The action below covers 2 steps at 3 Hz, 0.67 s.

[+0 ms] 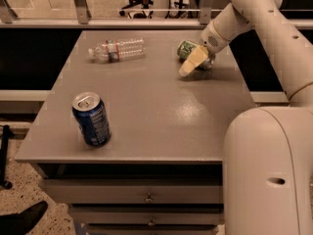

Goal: Pick green can

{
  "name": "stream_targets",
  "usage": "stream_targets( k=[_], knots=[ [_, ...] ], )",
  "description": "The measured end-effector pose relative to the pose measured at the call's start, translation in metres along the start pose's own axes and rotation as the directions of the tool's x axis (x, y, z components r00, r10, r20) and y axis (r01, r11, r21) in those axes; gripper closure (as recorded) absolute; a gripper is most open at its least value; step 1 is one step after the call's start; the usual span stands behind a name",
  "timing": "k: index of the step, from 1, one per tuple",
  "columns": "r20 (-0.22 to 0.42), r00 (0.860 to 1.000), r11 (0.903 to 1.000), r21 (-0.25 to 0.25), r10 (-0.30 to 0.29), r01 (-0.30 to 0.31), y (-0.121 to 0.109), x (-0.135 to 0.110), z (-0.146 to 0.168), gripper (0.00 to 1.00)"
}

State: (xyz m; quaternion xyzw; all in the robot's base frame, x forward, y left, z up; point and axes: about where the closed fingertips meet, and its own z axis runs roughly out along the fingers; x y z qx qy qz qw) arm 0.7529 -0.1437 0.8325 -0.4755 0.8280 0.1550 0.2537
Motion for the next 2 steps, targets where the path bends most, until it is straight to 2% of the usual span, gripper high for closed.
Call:
stream_targets(
  k=[1, 2],
  knots=[
    [0.0, 1.0, 1.0, 0.0, 0.0, 0.0, 0.0, 0.0, 0.0, 0.33],
    [0.015, 0.999, 0.9979, 0.053, -0.04, 0.039, 0.007, 0.003, -0.03, 0.64]
  ],
)
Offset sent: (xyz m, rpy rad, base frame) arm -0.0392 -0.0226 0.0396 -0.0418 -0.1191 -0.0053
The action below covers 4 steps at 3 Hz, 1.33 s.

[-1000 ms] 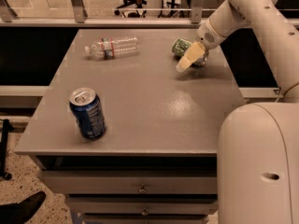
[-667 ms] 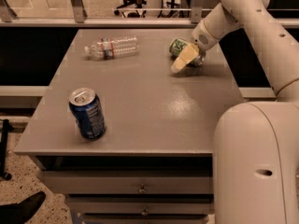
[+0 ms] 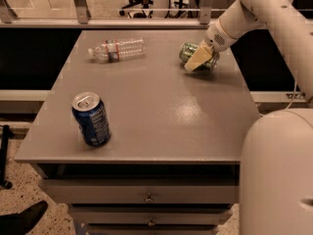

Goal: Pick green can

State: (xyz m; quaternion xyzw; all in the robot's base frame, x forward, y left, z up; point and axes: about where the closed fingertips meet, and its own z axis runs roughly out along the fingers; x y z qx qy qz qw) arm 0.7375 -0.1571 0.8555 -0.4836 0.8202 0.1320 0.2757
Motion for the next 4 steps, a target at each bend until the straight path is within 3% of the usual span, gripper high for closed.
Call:
stream_targets(
  k=[1, 2, 3, 4],
  knots=[
    [0.015, 0.999, 0.9991, 0.029, -0.03, 0.03, 0.016, 0.004, -0.025, 0.86],
    [0.078, 0.996, 0.9972, 0.061, -0.047, 0.042, 0.04, 0.01, -0.058, 1.0],
    [0.193, 0.981, 0.9954, 0.095, -0.026, 0.008, 0.072, 0.027, -0.102, 1.0],
    [0.178, 0.984, 0.9959, 0.09, -0.028, 0.012, 0.068, 0.026, -0.096, 1.0]
  ],
)
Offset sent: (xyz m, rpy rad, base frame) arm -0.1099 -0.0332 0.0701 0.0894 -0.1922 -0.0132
